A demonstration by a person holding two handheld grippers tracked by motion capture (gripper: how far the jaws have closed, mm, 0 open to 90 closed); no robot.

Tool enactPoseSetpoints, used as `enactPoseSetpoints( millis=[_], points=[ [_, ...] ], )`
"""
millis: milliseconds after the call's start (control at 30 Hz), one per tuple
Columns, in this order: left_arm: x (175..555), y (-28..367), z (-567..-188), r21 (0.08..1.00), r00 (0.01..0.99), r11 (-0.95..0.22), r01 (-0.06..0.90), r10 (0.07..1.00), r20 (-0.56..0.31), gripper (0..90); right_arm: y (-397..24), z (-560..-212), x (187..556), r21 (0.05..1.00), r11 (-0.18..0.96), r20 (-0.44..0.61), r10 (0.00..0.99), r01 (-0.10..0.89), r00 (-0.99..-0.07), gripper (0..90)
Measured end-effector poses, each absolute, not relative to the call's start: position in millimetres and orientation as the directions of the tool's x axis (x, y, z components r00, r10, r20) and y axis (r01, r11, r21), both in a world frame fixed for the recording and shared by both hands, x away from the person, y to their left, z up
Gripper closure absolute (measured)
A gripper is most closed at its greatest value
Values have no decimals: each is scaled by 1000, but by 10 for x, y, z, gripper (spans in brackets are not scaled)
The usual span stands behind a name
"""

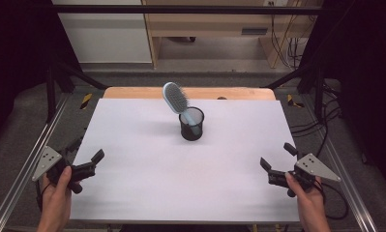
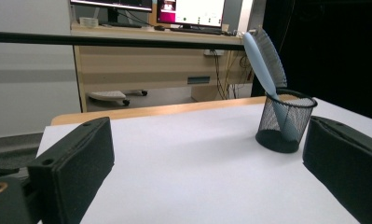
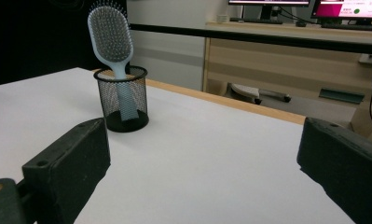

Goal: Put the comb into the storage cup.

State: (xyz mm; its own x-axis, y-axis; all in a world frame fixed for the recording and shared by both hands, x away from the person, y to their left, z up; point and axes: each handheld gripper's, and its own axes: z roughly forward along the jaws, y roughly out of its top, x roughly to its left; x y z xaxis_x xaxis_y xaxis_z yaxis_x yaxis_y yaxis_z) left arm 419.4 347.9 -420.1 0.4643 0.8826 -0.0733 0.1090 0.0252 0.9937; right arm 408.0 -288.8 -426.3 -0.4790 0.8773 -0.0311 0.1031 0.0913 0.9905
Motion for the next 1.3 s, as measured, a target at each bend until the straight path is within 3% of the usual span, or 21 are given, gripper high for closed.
enactPoseSetpoints(
  millis=[567,1300],
  points=[
    [4185,3393,-4395,994,476,-8,111,878,-46,26,-2945,-4537,4028,989,94,-31,883,113,-468,22],
    [4158,3311,-4514,995,517,-1,104,855,-53,24,-2775,-4642,4092,984,135,-52,842,117,-537,22]
  ],
)
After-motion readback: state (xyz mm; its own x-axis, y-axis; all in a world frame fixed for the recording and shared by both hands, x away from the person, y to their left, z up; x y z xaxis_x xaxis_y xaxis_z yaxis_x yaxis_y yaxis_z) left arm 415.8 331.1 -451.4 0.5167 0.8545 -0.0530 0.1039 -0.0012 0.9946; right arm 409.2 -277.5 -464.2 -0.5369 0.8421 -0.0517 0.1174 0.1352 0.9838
